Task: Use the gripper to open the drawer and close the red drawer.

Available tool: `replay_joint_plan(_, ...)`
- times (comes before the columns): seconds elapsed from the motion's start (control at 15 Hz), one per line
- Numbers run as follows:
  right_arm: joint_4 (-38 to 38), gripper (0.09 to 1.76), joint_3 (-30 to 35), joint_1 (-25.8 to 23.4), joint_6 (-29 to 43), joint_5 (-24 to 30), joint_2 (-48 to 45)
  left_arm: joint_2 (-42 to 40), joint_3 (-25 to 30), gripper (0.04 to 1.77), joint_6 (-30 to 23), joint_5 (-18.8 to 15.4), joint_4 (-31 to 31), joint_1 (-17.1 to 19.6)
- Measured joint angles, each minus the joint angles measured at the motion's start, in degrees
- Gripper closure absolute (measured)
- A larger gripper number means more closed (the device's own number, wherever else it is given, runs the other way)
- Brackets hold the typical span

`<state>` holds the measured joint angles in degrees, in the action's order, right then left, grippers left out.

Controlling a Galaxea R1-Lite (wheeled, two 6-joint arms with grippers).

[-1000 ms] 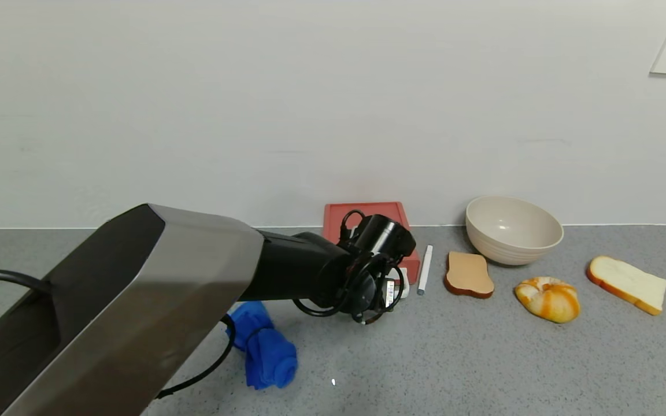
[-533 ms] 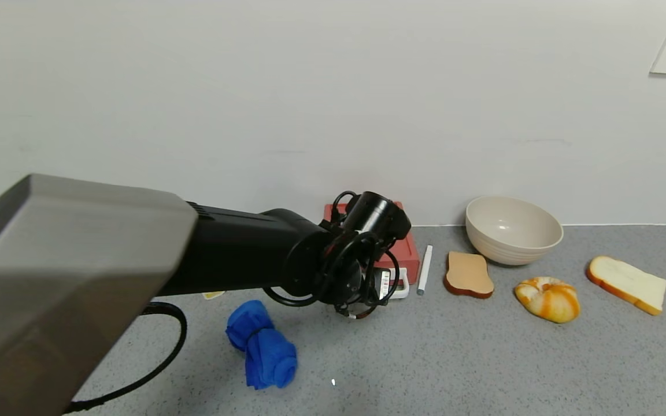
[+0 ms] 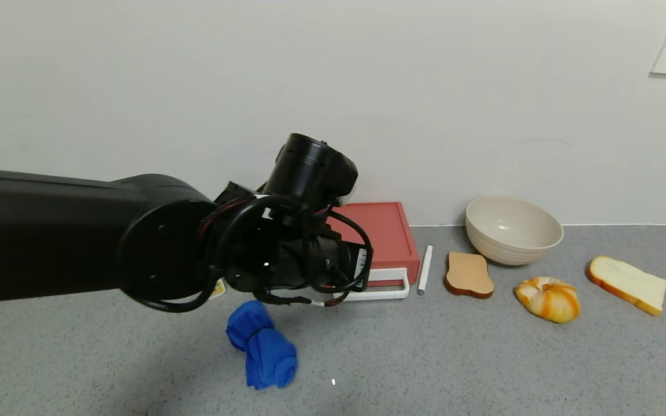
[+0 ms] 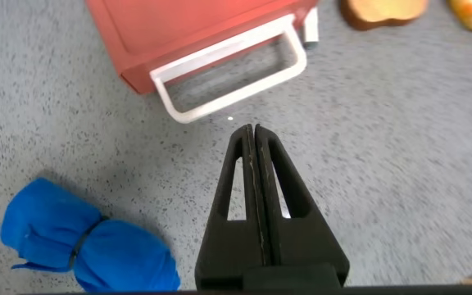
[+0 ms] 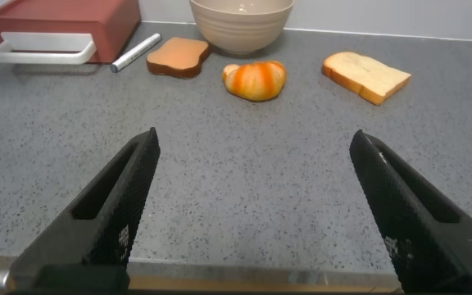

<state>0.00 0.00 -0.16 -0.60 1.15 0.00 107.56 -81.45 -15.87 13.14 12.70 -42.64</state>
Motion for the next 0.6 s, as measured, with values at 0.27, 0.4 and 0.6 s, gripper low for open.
replay_joint_plan(0.27,0.0,0.14,0.0,-0.02,0.02,0.0,0.02,-7.95,8.07,1.54,3.36,-1.33,-6.21,0.12)
replay_joint_plan(0.4,0.0,0.14,0.0,-0.02,0.02,0.0,0.0,-10.79,10.36,1.21,3.75,-1.54,-6.45,0.15)
replay_joint_plan(0.6,0.0,0.14,0.0,-0.06,-0.02,0.01,0.02,-14.36,13.75,0.86,4.77,-2.4,-6.53,0.32)
